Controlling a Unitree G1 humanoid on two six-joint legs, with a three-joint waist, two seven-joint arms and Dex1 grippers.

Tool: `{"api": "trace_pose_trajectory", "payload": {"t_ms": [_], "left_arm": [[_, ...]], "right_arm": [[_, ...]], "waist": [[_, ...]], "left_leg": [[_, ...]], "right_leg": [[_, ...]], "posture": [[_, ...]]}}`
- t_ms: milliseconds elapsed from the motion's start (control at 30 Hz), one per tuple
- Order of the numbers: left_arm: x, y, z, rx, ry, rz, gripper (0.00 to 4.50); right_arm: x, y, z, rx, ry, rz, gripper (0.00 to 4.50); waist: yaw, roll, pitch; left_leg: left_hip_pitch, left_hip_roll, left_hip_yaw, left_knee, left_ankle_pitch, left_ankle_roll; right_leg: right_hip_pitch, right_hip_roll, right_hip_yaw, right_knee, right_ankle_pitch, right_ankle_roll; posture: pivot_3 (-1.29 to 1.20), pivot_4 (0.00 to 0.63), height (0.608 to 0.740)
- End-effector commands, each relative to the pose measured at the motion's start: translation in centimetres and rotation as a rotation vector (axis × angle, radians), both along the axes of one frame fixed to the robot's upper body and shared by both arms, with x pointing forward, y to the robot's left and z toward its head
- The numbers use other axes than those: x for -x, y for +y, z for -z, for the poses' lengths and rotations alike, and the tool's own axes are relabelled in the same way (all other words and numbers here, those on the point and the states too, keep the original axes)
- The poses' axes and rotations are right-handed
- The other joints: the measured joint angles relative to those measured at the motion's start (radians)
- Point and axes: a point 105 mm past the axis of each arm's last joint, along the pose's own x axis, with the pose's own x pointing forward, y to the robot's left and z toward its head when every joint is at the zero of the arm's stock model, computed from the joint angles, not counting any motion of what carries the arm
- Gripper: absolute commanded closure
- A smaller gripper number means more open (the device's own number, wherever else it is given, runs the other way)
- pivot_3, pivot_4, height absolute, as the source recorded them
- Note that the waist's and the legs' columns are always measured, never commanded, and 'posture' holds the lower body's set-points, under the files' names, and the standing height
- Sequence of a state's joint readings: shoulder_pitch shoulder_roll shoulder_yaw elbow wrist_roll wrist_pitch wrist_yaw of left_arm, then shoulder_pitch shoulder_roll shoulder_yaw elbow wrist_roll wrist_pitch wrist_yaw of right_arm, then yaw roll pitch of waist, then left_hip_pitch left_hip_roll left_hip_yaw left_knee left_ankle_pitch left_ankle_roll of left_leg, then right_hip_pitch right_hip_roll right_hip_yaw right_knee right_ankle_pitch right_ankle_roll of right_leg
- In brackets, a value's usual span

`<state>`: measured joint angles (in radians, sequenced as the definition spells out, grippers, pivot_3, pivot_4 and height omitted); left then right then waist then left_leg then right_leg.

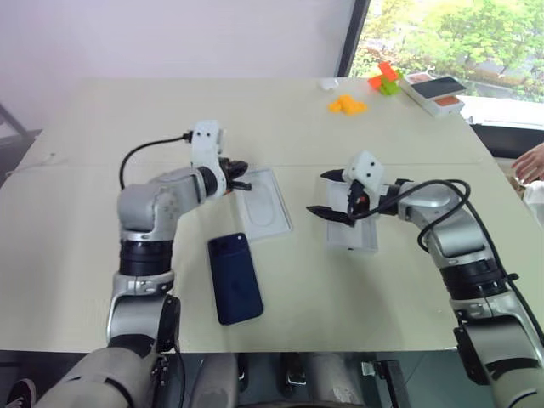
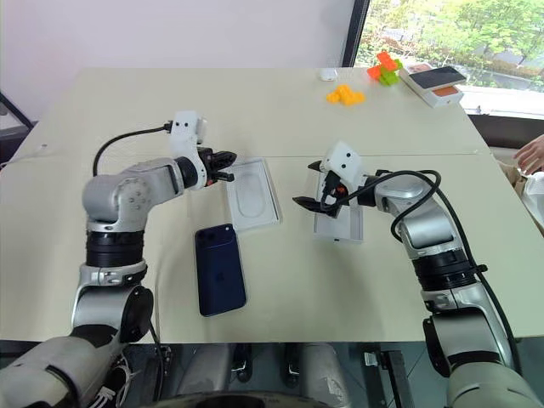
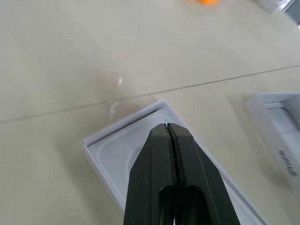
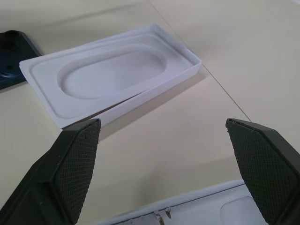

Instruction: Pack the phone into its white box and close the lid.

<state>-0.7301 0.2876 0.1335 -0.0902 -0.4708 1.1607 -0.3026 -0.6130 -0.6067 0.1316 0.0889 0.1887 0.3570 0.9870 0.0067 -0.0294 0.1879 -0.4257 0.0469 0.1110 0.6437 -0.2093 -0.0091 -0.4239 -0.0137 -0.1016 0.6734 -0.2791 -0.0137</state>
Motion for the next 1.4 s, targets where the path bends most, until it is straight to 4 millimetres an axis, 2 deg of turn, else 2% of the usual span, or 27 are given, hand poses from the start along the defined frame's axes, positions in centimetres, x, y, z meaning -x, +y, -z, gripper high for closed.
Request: {"api": "trace_pose_trajectory", "payload": {"t_ms": [33, 133, 200, 300, 367, 467, 600, 700, 867, 1033, 1167, 1267, 1400], "left_arm": [[2.2, 0.4, -0.6, -0.031, -0.054, 0.086, 4.44], [3.5, 1.5, -0.1, -0.081, -0.065, 0.110, 4.44], [4.5, 1.5, 0.4, -0.089, -0.054, 0.152, 4.44], [6.5, 0.2, 1.2, -0.059, -0.014, 0.270, 4.44], [7.0, -0.7, 2.1, -0.059, 0.019, 0.303, 4.44], [6.0, -1.2, 3.9, -0.117, 0.043, 0.254, 4.44], [5.3, -2.0, 4.5, -0.085, 0.070, 0.241, 4.44], [4.0, -0.7, 6.4, -0.151, 0.117, 0.157, 4.44], [2.1, 0.3, 6.9, -0.132, 0.122, 0.072, 4.44], [1.1, -0.6, 6.4, -0.101, 0.099, 0.074, 4.44], [0.1, -1.5, 4.2, -0.046, 0.025, 0.056, 4.44], [-0.1, -1.5, 3.0, -0.010, -0.011, 0.051, 4.44], [-0.3, -1.0, 2.6, -0.015, -0.039, 0.033, 4.44]], "right_arm": [[0.6, 0.8, -1.7, -0.030, -0.048, -0.054, 0.00], [1.1, 1.3, -1.6, -0.029, -0.039, -0.088, 0.00], [1.4, 1.5, -1.6, -0.029, -0.029, -0.107, 0.00], [1.3, 1.6, -1.3, -0.016, -0.028, -0.110, 0.00], [1.1, 1.7, -1.3, -0.022, -0.032, -0.105, 0.00], [1.0, 2.0, -1.5, -0.027, -0.038, -0.104, 0.00], [0.9, 1.6, -1.5, -0.019, -0.044, -0.091, 0.00], [0.9, 1.5, -1.6, -0.021, -0.048, -0.080, 0.00], [0.8, 1.4, -1.5, -0.021, -0.054, -0.068, 0.00], [0.8, 1.5, -1.5, -0.023, -0.055, -0.065, 0.00], [0.7, 1.5, -1.5, -0.025, -0.054, -0.062, 0.00], [0.7, 1.5, -1.5, -0.026, -0.056, -0.060, 0.00], [0.6, 1.5, -1.5, -0.027, -0.059, -0.057, 0.00]], "waist": [[-0.003, 0.000, 0.000], [-0.002, 0.000, 0.000], [0.001, 0.000, 0.000], [0.007, 0.000, 0.000], [0.008, 0.000, 0.000], [0.006, 0.000, 0.000], [0.005, 0.000, 0.000], [0.003, 0.000, 0.000], [0.004, 0.000, 0.000], [0.003, 0.001, 0.000], [0.004, 0.001, 0.000], [0.005, 0.001, 0.000], [0.004, 0.001, 0.000]], "left_leg": [[0.000, 0.000, 0.000, 0.000, 0.000, 0.000], [0.000, 0.000, 0.000, 0.000, 0.000, 0.000], [0.000, 0.000, 0.000, 0.000, -0.002, 0.003], [0.000, 0.000, 0.000, 0.000, -0.002, 0.004], [-0.001, 0.000, 0.000, 0.001, -0.002, 0.004], [0.000, 0.000, 0.000, 0.001, -0.003, 0.005], [0.000, 0.000, 0.000, 0.001, -0.003, 0.005], [0.000, 0.000, 0.000, 0.001, -0.003, 0.005], [0.000, 0.000, 0.000, 0.001, -0.003, 0.005], [0.000, 0.000, 0.000, 0.001, -0.003, 0.005], [0.000, 0.000, 0.000, 0.001, -0.003, 0.005], [0.000, 0.000, 0.000, 0.001, -0.003, 0.005], [0.000, 0.000, 0.000, 0.001, -0.003, 0.005]], "right_leg": [[0.000, 0.000, 0.000, 0.000, 0.000, 0.000], [0.000, 0.000, 0.000, 0.000, 0.000, 0.000], [0.000, 0.000, 0.000, 0.000, 0.000, 0.000], [0.000, 0.000, 0.000, 0.000, 0.000, 0.000], [0.000, -0.001, 0.000, 0.000, 0.000, 0.000], [0.001, -0.001, 0.000, 0.000, -0.001, 0.002], [0.000, 0.000, 0.000, 0.000, -0.001, 0.002], [0.000, 0.000, 0.000, 0.000, -0.001, 0.002], [0.000, 0.000, 0.000, 0.000, -0.001, 0.002], [0.000, 0.000, 0.000, 0.000, -0.001, 0.002], [0.000, 0.000, 0.000, 0.000, -0.001, 0.002], [0.000, 0.000, 0.000, 0.000, -0.001, 0.002], [0.000, 0.000, 0.000, 0.000, -0.001, 0.002]], "posture": [[0.00, 0.150, 0.737], [0.00, 0.150, 0.737], [0.00, 0.150, 0.737], [0.00, 0.150, 0.737], [0.00, 0.150, 0.737], [0.00, 0.150, 0.737], [0.00, 0.150, 0.737], [0.00, 0.150, 0.737], [0.00, 0.150, 0.737], [0.00, 0.150, 0.737], [0.00, 0.150, 0.737], [0.00, 0.150, 0.737], [0.00, 0.150, 0.737]]}}
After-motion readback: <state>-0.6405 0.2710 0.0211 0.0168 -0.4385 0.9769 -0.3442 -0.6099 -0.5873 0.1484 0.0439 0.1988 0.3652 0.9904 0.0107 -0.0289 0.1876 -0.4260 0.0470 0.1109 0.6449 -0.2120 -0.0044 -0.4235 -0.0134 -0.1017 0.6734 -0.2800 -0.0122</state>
